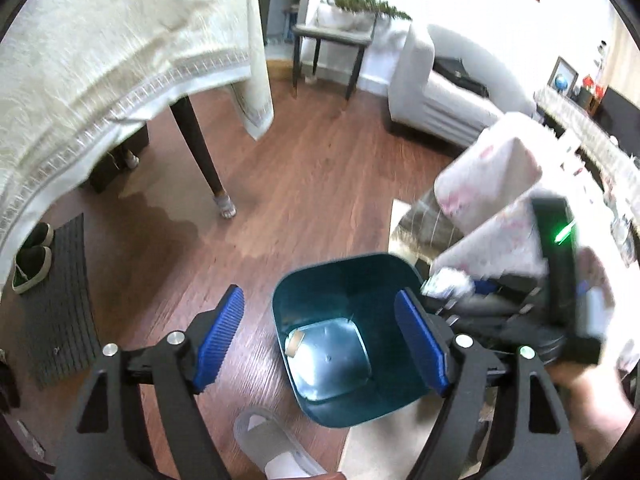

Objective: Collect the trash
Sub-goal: 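Carry both items over the teal bin and open both tools to drop them, then move both tools back over the table toward the remaining trash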

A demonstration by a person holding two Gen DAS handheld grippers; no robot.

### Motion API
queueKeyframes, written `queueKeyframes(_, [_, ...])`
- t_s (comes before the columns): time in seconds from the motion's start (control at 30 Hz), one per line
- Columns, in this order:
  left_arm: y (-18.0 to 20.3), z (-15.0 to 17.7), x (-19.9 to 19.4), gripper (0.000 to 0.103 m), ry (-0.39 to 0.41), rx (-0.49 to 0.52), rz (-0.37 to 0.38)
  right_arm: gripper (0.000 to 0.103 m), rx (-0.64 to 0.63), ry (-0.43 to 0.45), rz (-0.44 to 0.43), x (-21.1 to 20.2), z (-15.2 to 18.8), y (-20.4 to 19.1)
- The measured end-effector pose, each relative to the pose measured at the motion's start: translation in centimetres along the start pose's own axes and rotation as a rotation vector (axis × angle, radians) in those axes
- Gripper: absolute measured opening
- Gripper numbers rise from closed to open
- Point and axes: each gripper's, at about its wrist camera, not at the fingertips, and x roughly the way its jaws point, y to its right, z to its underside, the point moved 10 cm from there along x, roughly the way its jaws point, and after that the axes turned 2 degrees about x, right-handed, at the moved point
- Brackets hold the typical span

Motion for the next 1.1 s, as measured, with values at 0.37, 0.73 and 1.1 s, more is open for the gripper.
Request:
queueKeyframes(0.37, [0.5,-3.7,-3.8,0.063,0.112,-0.039,0.033,0.052,-0.046,-0.083,0.018,4.0,2.0,-1.3])
queueKeyframes(0.73, [2.2,-5.6,-6.7,0.066,0.178,-0.01,0.071,0.071,-0.05,-0.191,0.087,7.3,5.0,0.0])
queueKeyframes(1.1, [2.0,-6.6,-7.9,0.079,0.208,-0.037,0.089,0.073,-0.127,-0.133,0.045,3.9,4.2,-1.9])
